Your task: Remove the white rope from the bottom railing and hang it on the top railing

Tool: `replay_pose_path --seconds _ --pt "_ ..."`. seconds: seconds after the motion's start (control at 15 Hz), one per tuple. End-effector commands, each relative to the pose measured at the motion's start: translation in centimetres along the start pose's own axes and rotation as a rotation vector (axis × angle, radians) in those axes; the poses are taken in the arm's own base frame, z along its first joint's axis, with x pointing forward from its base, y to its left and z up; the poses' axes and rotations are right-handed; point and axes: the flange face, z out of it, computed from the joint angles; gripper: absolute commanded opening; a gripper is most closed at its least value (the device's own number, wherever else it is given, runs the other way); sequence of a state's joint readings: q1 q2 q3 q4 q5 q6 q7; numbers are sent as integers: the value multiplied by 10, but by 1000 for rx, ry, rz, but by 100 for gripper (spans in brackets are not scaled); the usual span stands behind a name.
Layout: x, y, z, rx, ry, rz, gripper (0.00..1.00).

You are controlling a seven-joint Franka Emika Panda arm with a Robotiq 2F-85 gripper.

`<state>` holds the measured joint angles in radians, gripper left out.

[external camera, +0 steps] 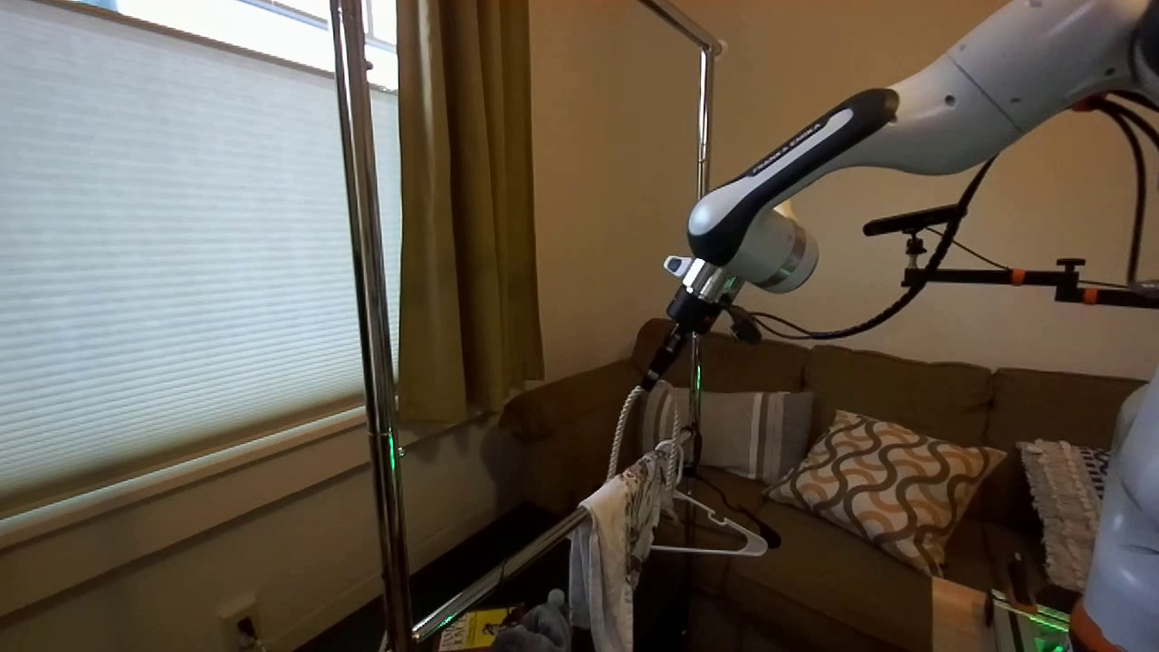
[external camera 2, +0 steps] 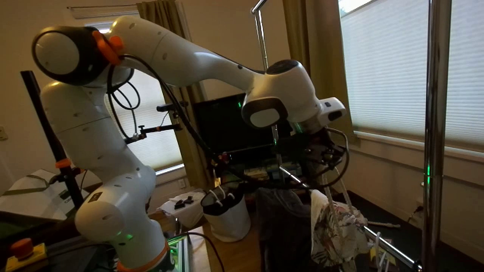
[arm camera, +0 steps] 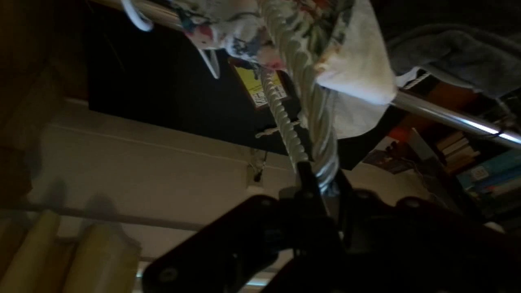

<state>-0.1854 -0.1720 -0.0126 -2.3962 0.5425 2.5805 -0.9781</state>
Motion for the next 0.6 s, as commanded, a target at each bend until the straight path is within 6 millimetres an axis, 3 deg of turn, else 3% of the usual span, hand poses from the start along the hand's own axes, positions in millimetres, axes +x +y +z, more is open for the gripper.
replay_pose_path --seconds 0.0,0.2,0.4,0.47,0.53 --pt "-7 -76 -26 115 -24 -164 3" --pt "14 -133 -42 211 -63 -314 3" --pt "36 -177 -52 314 -94 -456 3" --pt "38 -179 -53 337 -113 -500 3" --pt "37 -175 -50 296 -87 -423 11"
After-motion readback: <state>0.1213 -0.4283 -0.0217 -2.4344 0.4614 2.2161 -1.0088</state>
